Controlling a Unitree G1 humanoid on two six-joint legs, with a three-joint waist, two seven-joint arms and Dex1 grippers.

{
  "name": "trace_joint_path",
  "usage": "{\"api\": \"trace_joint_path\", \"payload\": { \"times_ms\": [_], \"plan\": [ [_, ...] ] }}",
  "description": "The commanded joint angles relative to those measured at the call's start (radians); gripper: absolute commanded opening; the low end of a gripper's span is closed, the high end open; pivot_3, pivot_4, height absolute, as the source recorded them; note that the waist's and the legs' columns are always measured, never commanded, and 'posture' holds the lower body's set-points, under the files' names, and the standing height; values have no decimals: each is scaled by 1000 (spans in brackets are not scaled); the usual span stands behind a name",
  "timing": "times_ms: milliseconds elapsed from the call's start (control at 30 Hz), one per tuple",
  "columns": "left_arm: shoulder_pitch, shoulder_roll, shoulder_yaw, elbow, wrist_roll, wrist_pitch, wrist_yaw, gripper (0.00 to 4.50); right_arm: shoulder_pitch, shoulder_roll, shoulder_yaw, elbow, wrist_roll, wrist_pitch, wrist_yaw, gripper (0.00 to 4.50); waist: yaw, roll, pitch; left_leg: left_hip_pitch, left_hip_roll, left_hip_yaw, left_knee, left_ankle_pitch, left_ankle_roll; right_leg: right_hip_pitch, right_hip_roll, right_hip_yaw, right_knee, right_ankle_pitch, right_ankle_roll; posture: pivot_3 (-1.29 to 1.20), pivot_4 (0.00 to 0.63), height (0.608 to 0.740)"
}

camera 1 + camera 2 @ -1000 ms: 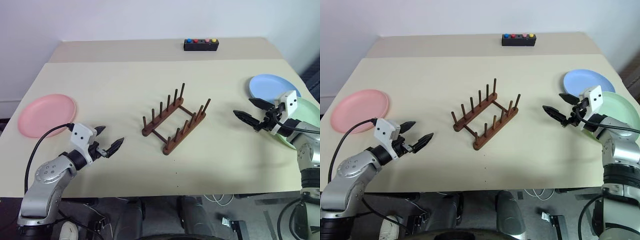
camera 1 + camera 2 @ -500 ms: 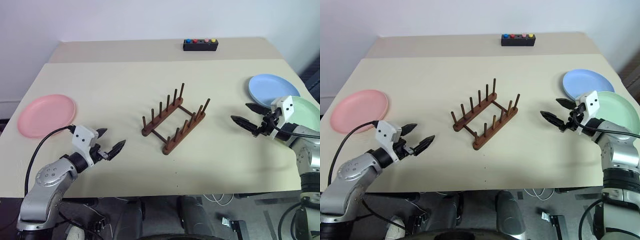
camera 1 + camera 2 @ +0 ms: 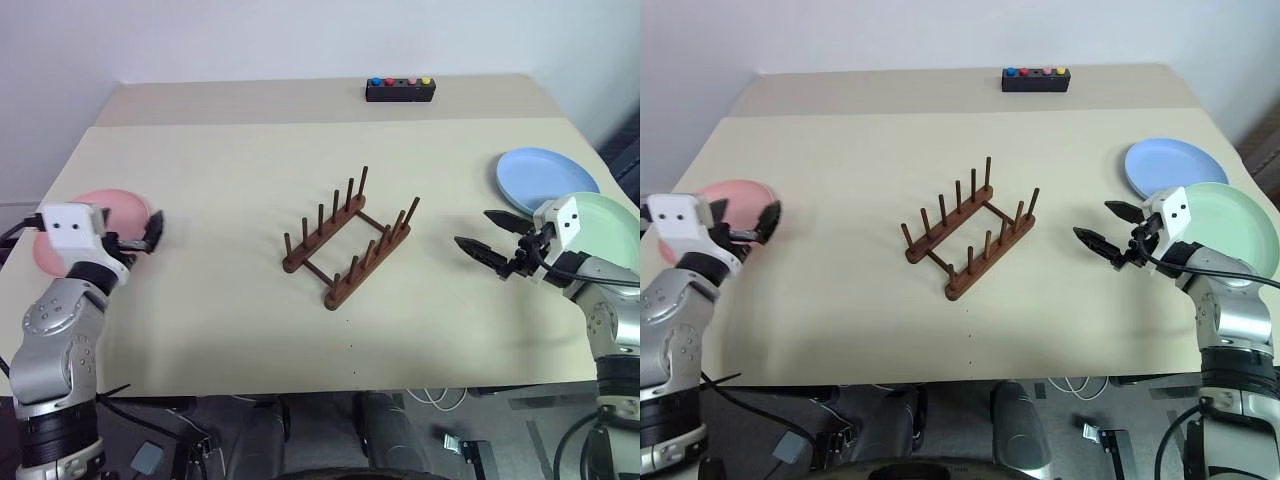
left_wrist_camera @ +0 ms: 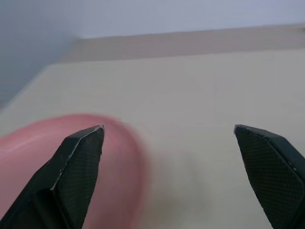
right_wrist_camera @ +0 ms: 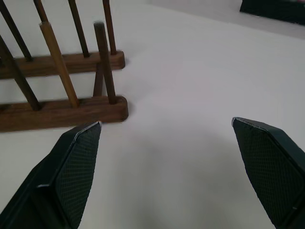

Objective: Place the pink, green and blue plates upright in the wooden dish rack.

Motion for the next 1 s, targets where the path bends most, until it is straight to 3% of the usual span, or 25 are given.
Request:
{"api": "trace_joint_path", "payload": {
  "times_ms": [33,400,667,733,933,967,1000],
  "plan": [
    [-43,30,93,94,45,25,124,4500,-15,7,-9,-22,8,-20,-6,4463,0,0,0,0,0,0,0,0,0,0,0,0,0,0,0,0,150,730],
    [-237,72,142,401,43,83,245,4500,43,-4,-60,-122,35,-9,-38,4463,6,-2,0,-1,0,-1,0,0,0,0,0,-1,0,0,1,0,150,730],
    [-303,39,152,508,30,98,328,4500,117,-49,-115,-388,212,150,10,4463,3,-3,0,-1,0,-1,-1,0,0,0,0,-1,0,0,1,0,150,730],
    [-310,27,173,515,21,77,352,3628,111,-54,-103,-418,209,161,0,4500,3,-4,-1,-1,0,-1,0,0,0,0,0,-1,1,0,1,0,150,730],
    [-309,13,190,516,-6,84,362,436,107,-41,-80,-423,193,159,-18,4500,6,-6,-1,-1,0,-1,0,0,0,0,0,-2,0,0,1,0,150,730],
    [-307,11,191,513,-8,85,365,32,108,-40,-76,-422,193,157,-17,4500,7,-5,-2,-1,0,-1,0,0,0,0,0,-2,0,0,1,0,150,730],
    [-305,11,193,510,-10,86,366,32,110,-39,-74,-423,194,157,-18,4500,7,-5,-2,0,0,-1,0,0,0,1,-1,-1,1,0,1,0,150,730]
  ]
}}
